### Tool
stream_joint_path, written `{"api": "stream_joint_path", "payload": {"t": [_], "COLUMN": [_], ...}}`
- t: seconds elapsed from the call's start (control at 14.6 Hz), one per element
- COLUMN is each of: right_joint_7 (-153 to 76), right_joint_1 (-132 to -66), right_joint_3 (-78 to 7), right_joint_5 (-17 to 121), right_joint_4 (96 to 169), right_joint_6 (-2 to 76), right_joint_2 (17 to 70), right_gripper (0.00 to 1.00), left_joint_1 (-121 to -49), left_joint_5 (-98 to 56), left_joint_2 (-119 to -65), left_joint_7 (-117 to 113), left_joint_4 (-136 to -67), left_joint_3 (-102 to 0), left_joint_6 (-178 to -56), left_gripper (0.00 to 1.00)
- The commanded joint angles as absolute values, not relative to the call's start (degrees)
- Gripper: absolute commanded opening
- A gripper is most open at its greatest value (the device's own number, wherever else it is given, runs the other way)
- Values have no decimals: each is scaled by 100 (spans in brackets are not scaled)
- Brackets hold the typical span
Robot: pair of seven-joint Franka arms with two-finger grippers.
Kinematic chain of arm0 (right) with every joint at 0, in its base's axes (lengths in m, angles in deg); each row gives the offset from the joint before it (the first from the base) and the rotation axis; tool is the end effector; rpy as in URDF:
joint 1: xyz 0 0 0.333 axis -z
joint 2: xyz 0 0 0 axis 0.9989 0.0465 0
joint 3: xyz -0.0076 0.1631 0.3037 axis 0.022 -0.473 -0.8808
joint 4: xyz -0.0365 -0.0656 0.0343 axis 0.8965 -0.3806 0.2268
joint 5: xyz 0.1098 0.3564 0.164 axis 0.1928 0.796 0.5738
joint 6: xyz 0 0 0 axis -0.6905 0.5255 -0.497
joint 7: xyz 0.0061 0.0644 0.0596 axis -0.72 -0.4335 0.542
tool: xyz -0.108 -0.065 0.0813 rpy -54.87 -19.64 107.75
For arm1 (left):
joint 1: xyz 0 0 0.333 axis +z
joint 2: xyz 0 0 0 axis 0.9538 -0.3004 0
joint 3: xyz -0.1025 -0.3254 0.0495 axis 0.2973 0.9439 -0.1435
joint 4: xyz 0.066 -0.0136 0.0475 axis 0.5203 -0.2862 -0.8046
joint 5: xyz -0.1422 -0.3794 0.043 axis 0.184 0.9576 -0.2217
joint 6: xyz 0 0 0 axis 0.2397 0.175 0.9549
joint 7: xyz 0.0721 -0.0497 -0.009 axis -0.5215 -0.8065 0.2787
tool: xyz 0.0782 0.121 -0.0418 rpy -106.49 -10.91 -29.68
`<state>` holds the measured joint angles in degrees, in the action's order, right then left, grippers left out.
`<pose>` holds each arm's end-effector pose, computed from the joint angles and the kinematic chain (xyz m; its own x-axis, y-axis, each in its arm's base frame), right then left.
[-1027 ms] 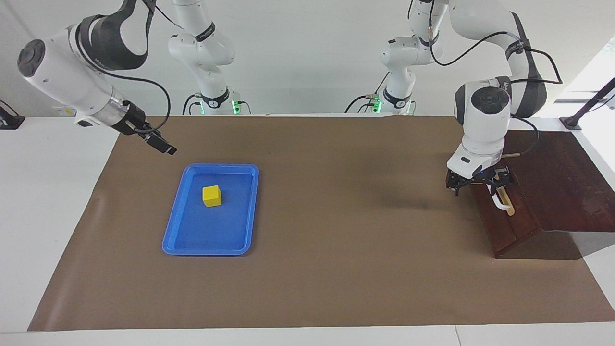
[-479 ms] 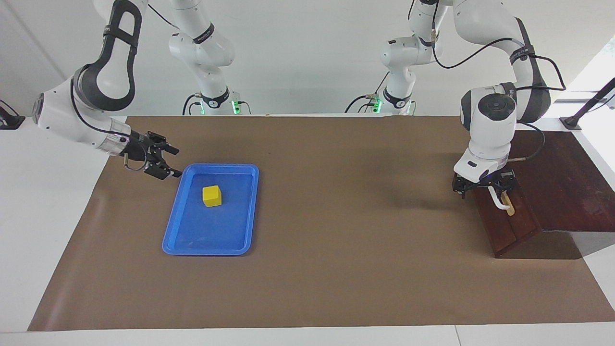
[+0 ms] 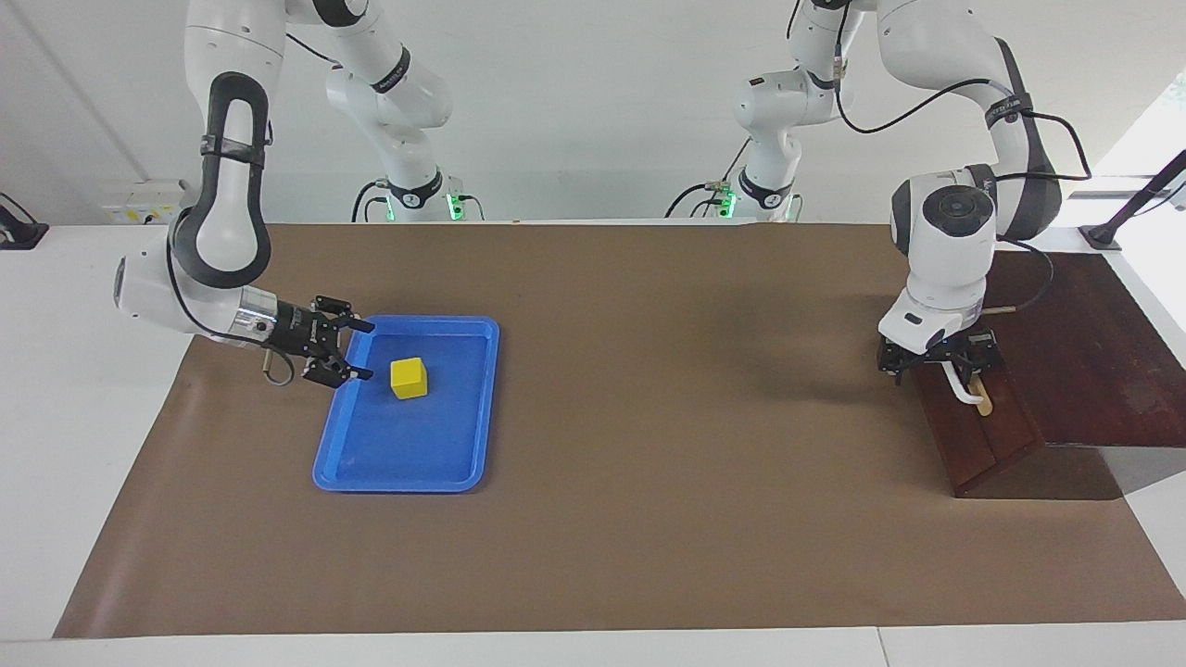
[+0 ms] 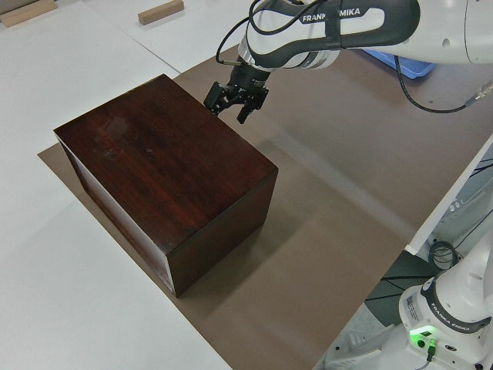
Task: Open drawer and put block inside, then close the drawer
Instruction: 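Lower the right gripper over the yellow block while the left gripper withdraws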
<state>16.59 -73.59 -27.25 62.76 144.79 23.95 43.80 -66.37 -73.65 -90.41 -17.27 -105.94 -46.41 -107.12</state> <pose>0.5559 -0.0647 0.2884 0.0777 -0.7044 -0.7055 -0.9889 -0.1443 0.0352 0.6221 0.0109 0.3829 0.9477 -0.3141 0.0559 -0.2722 -0.8875 -0.3718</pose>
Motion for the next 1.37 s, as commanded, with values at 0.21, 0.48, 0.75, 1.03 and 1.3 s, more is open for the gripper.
{"api": "stream_joint_path", "payload": {"t": [0.21,0.48,0.75,1.03,1.3], "right_joint_7": [1184,1175,1140,991,903], "right_joint_1": [-7503,-7661,-7740,-7766,-7784], "right_joint_3": [-2748,-2765,-2765,-2756,-2756], "right_joint_5": [6426,6584,6611,6611,6602], "right_joint_4": [14440,14386,14413,14448,14509], "right_joint_6": [2717,2911,2920,2947,3069], "right_joint_2": [4636,4742,4742,4733,4725], "right_gripper": [100,100,100,100,100], "left_joint_1": [-6531,-7232,-8024,-8280,-8271], "left_joint_5": [-7499,-7438,-7147,-7139,-6929], "left_joint_2": [-8887,-8913,-8878,-8852,-8921], "left_joint_7": [-1721,-633,106,248,231], "left_joint_4": [-11255,-11248,-11133,-11142,-10565], "left_joint_3": [-4622,-4587,-4578,-4587,-4587], "left_joint_6": [-11403,-11318,-10790,-10561,-10020], "left_gripper": [100,100,100,100,100]}}
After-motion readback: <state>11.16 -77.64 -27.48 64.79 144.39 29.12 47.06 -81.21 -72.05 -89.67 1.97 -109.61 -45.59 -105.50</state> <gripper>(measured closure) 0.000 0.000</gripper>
